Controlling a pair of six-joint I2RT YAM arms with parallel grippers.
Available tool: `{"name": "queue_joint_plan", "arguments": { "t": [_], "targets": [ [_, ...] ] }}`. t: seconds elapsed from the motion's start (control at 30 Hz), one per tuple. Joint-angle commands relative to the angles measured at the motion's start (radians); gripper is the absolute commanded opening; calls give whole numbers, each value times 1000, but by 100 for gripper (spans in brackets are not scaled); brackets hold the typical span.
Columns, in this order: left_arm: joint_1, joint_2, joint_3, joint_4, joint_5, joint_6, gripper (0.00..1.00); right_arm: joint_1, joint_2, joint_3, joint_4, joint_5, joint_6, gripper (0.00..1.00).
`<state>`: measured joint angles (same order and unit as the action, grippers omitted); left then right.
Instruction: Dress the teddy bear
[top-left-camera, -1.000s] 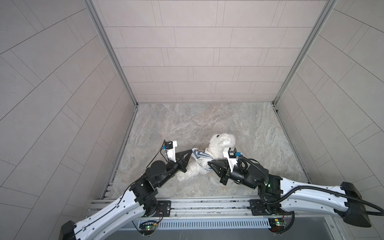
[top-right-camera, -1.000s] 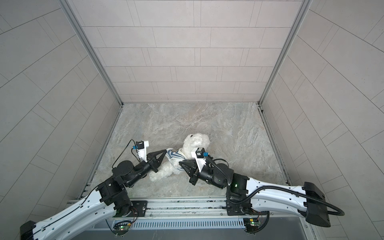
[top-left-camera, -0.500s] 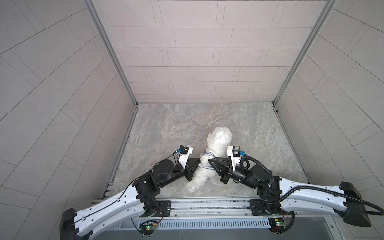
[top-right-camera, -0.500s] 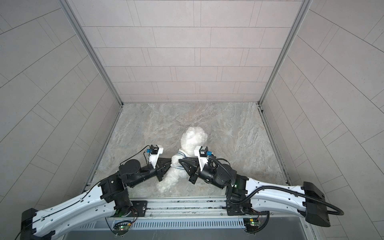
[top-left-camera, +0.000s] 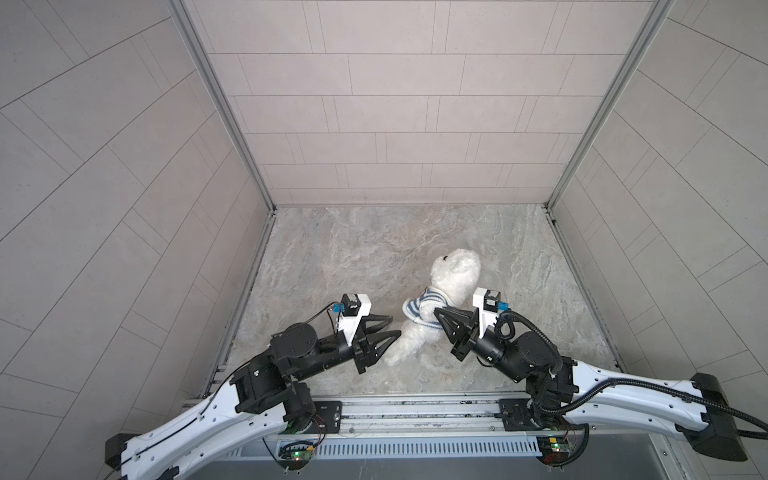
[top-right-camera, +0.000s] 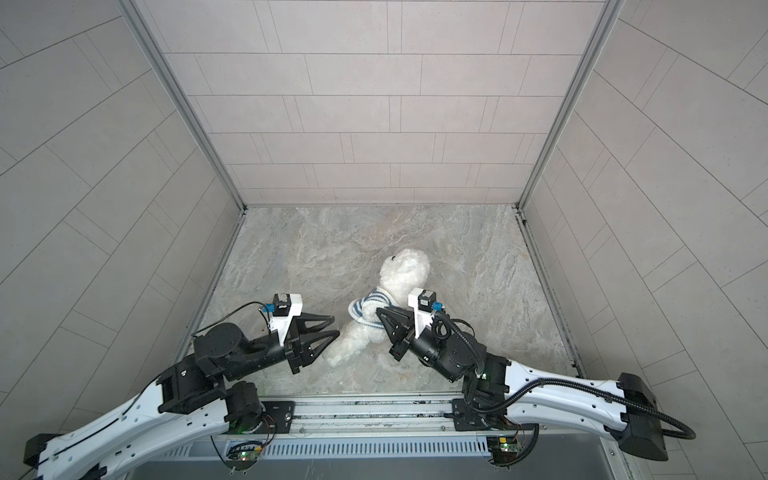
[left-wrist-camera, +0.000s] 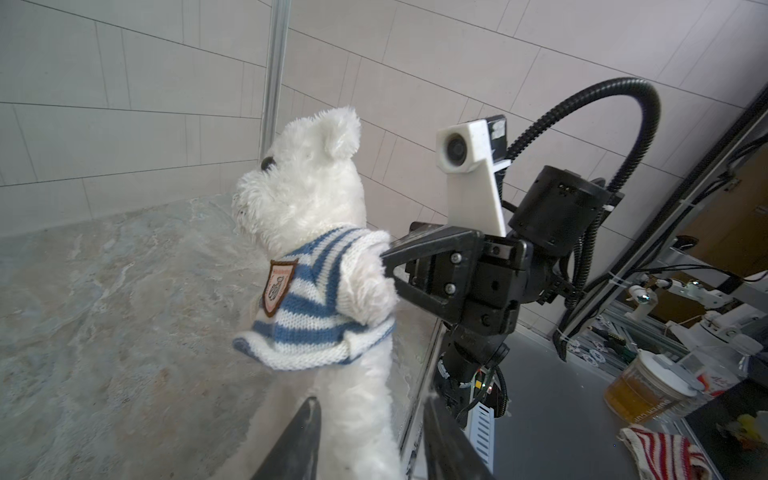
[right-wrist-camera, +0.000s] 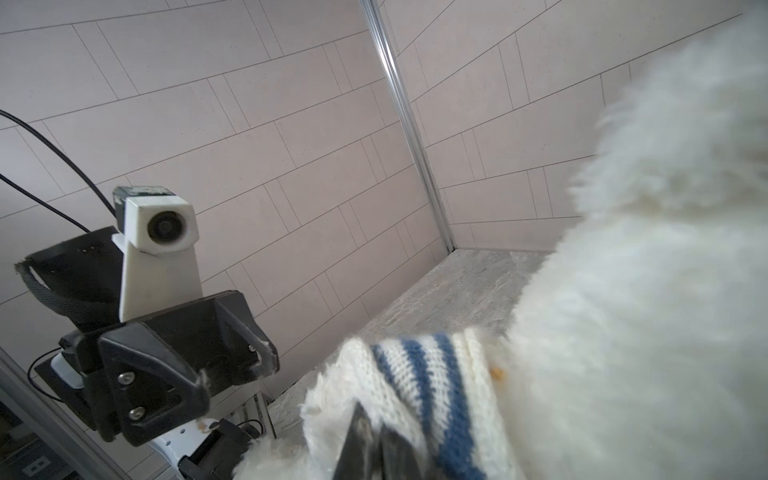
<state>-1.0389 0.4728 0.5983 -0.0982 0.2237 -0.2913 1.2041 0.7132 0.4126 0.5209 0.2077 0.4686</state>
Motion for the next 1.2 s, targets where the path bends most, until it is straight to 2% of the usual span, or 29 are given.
{"name": "queue_joint_plan", "arguments": {
  "t": [0.0, 0.33, 0.57, 0.7, 0.83, 1.17],
  "targets": [
    [-6, 63, 39, 76, 57, 6, 46, 1, -10, 10, 8, 34, -12, 0],
    [-14, 263, 63, 217, -17, -28, 40, 1, 33, 13, 22, 65, 4, 0],
    [-27, 363, 119, 194, -40, -23, 27, 2, 42, 19, 20, 79, 5, 0],
    [-27, 388, 137, 161, -82, -16, 28, 2, 39, 16, 21, 81, 6, 0],
    [-27, 410, 137, 160, -113, -8, 36, 2, 34, 13, 20, 77, 5, 0],
    [-27, 437, 120, 185, -135, 4, 31, 2, 36, 6, 32, 73, 19, 0]
  ]
}}
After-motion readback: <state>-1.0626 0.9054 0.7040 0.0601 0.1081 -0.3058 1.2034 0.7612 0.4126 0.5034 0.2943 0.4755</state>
